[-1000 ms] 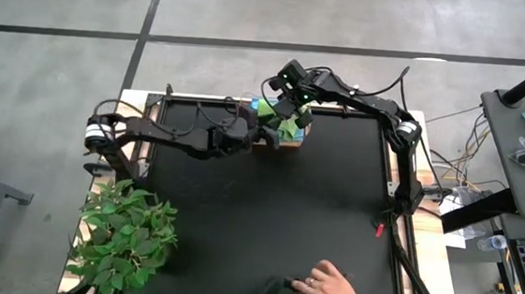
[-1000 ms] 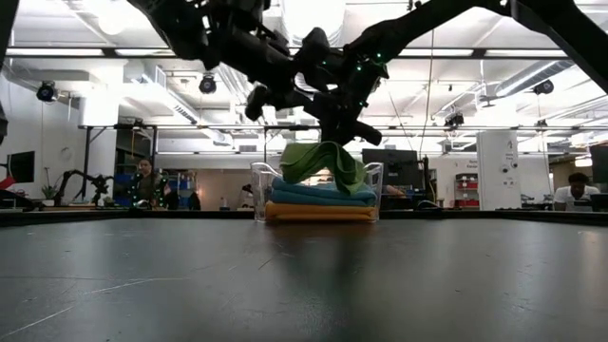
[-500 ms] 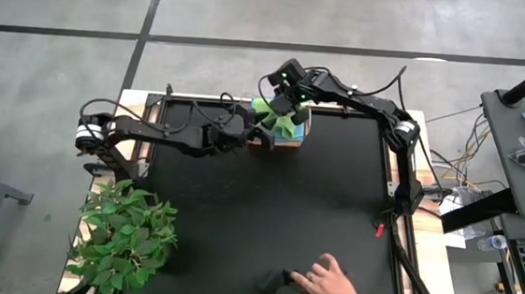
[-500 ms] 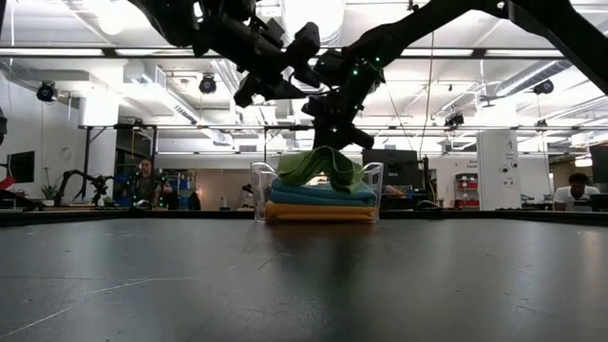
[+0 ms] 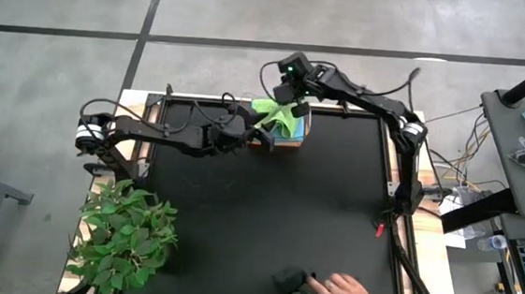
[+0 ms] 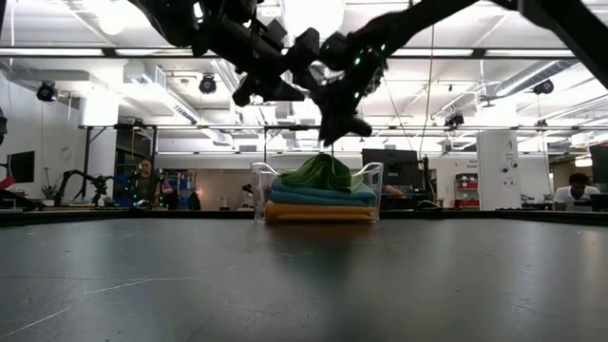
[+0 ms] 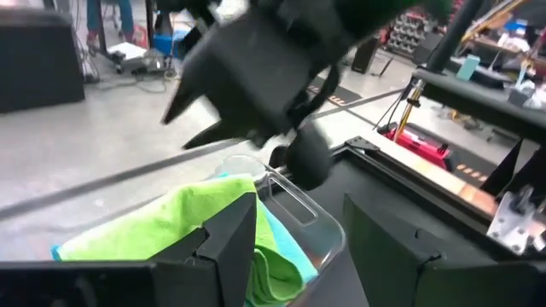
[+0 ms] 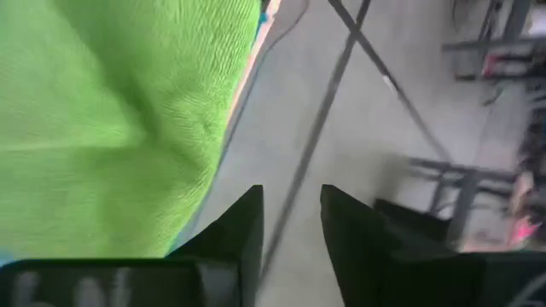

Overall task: Fold microfiber towels
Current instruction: Put the green microfiber cloth into the transparent bin

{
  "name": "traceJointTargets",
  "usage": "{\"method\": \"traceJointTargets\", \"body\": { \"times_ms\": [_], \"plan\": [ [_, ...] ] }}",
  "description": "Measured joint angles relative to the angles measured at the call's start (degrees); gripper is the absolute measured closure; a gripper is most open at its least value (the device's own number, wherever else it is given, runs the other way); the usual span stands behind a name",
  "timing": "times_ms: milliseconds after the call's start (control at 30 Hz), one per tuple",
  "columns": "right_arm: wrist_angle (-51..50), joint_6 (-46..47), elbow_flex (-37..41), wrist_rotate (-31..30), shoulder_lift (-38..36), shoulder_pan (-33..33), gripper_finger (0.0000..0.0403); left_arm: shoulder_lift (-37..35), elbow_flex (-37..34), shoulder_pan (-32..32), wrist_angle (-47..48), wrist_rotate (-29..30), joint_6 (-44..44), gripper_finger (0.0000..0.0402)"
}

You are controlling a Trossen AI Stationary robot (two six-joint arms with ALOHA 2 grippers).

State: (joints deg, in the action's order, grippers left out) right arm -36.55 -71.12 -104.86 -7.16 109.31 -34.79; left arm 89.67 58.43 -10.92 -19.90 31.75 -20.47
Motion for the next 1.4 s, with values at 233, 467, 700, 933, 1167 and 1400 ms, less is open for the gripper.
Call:
{"method": "traceJointTargets", "body": {
  "times_ms": [233, 467, 700, 933, 1167, 1400],
  "plan": [
    [-12.7, 15.6, 0.1, 11.8, -6.0, -0.5, 0.0343, 0.0, 0.1, -0.9, 1.4, -4.5, 6.8, 0.0243],
    [-17.0, 24.1, 1.7, 19.6, -10.2, -0.4, 0.0390, 0.0, 2.0, -5.9, 11.6, -21.1, 7.4, 0.0296],
    [-10.4, 29.6, 10.5, 23.7, -14.9, -0.3, 0.0394, 0.0, 2.0, -10.5, 17.5, -27.2, 12.8, 0.0389],
    [3.7, 38.2, 23.0, 23.6, -18.0, -0.3, 0.0394, -0.1, 2.0, -15.3, 20.2, -32.8, 26.3, 0.0401],
    [4.1, 47.7, 27.0, 23.7, -18.0, 0.1, 0.0381, -0.1, 2.0, -16.9, 21.9, -35.5, 41.5, 0.0401],
    [3.1, 58.1, 26.9, 23.7, -17.5, 1.9, 0.0294, 0.1, 2.0, -16.9, 18.6, -35.5, 45.2, 0.0401]
  ]
}}
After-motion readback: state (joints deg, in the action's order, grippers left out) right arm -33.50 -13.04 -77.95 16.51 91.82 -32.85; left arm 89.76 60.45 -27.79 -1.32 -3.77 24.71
